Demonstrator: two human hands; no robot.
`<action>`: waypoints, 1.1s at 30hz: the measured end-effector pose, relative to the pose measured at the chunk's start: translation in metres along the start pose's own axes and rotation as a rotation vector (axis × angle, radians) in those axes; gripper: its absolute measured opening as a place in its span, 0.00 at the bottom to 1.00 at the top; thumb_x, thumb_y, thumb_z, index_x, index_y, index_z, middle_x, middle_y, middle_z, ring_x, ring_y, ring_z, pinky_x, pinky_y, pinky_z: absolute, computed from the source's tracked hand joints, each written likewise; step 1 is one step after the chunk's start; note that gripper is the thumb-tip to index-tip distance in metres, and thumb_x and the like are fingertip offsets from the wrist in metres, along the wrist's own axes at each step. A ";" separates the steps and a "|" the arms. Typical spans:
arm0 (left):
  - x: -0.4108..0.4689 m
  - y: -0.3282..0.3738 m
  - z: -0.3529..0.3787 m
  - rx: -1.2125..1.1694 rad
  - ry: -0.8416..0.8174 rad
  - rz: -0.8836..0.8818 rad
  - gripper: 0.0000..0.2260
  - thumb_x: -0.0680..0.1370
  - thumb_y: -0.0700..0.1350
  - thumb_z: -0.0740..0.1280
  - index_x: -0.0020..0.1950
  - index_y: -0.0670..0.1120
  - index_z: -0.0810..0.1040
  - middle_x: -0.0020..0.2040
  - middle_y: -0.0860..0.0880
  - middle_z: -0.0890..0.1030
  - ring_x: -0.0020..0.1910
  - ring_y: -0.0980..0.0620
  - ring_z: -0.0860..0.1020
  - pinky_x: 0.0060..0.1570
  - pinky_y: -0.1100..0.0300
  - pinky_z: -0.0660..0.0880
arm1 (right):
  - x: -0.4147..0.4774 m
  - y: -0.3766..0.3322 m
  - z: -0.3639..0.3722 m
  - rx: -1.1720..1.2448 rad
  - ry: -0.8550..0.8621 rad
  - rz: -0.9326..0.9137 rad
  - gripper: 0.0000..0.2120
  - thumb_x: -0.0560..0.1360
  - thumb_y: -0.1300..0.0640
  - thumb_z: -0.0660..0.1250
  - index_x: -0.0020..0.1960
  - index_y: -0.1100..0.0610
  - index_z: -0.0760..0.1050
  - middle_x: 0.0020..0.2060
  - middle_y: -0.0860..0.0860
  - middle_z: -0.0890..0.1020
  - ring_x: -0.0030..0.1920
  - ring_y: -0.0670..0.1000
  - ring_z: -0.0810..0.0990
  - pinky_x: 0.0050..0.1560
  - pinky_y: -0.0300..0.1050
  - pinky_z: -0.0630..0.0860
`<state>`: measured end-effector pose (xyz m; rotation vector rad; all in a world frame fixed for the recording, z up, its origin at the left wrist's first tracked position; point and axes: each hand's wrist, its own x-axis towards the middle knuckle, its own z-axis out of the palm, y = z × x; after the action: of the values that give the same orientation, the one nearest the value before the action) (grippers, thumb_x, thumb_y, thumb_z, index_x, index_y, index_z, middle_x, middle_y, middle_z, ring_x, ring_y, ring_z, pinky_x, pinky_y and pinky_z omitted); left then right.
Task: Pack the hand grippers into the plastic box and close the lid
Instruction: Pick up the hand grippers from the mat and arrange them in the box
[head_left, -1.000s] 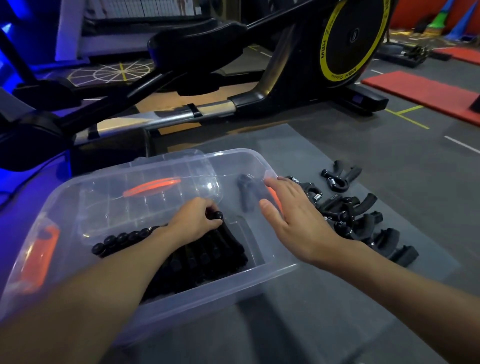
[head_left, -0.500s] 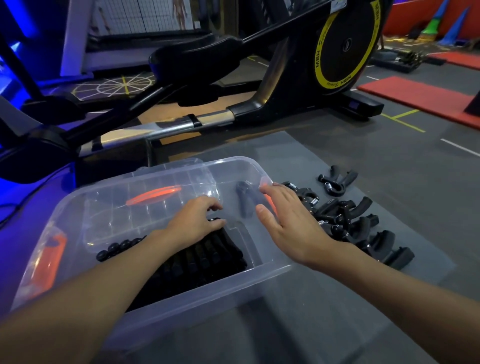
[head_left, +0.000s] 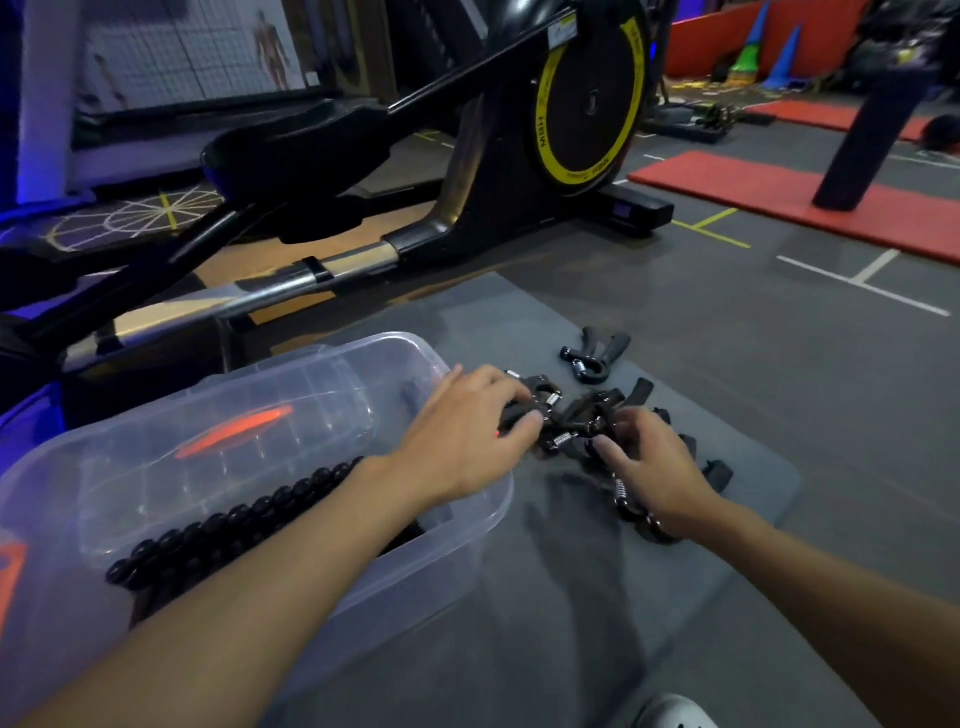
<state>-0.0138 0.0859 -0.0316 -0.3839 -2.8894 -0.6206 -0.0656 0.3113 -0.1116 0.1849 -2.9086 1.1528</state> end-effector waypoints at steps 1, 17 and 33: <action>-0.001 -0.001 0.006 0.039 -0.030 0.001 0.28 0.73 0.64 0.49 0.58 0.50 0.79 0.57 0.52 0.77 0.61 0.51 0.73 0.71 0.47 0.60 | -0.001 0.017 -0.006 -0.040 -0.003 0.057 0.24 0.72 0.41 0.68 0.63 0.53 0.71 0.57 0.52 0.79 0.60 0.55 0.76 0.60 0.57 0.72; -0.007 -0.010 0.019 0.129 0.014 0.067 0.27 0.75 0.59 0.47 0.53 0.51 0.83 0.57 0.55 0.76 0.69 0.56 0.64 0.69 0.66 0.47 | -0.009 0.089 0.000 -0.143 -0.234 0.069 0.50 0.63 0.58 0.80 0.77 0.54 0.56 0.72 0.52 0.68 0.71 0.53 0.68 0.68 0.42 0.64; -0.006 -0.001 -0.040 -0.254 0.067 0.018 0.14 0.77 0.41 0.69 0.62 0.50 0.77 0.58 0.55 0.78 0.58 0.60 0.74 0.62 0.67 0.68 | -0.016 -0.062 -0.051 0.379 -0.230 -0.187 0.43 0.64 0.56 0.78 0.72 0.43 0.59 0.67 0.47 0.73 0.60 0.47 0.78 0.58 0.45 0.77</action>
<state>-0.0042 0.0665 0.0029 -0.4123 -2.7467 -0.9822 -0.0449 0.3031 -0.0323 0.6155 -2.7384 1.7357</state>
